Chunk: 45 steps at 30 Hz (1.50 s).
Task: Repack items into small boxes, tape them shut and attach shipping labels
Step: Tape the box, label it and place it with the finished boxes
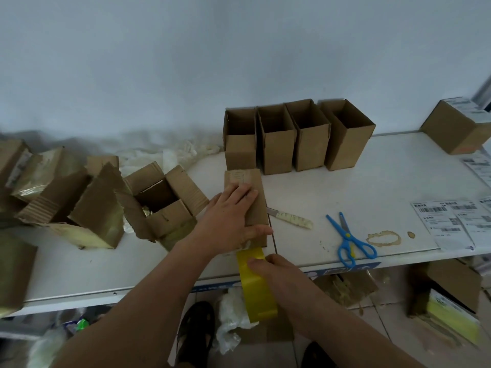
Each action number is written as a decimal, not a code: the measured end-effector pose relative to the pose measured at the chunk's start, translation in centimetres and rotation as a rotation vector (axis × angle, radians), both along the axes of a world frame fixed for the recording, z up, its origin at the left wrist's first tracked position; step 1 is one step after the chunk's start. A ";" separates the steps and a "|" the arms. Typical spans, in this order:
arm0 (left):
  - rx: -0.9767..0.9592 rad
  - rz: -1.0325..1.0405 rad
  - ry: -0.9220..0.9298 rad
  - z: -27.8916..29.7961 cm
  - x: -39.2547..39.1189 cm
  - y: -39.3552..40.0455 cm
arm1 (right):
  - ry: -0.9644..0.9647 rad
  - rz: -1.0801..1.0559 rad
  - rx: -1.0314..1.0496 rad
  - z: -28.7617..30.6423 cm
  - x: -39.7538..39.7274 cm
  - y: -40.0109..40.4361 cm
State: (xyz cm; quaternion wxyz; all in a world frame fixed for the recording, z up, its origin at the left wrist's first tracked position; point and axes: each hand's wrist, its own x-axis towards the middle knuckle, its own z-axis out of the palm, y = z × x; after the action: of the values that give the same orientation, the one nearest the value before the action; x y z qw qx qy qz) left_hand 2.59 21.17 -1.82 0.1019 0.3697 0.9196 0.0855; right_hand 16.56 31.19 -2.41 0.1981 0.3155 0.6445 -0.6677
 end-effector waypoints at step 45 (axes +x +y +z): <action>1.166 1.102 -1.259 -0.9 7.4 0.6 | 0.338 0.410 1.109 -4.0 -8.4 9.6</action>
State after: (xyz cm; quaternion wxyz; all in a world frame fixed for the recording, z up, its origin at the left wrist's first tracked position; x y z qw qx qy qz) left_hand 10.03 21.81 -2.77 0.3176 -0.2250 0.5566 0.7340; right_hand 8.14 40.76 -6.44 0.0239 0.1310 0.9659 -0.2219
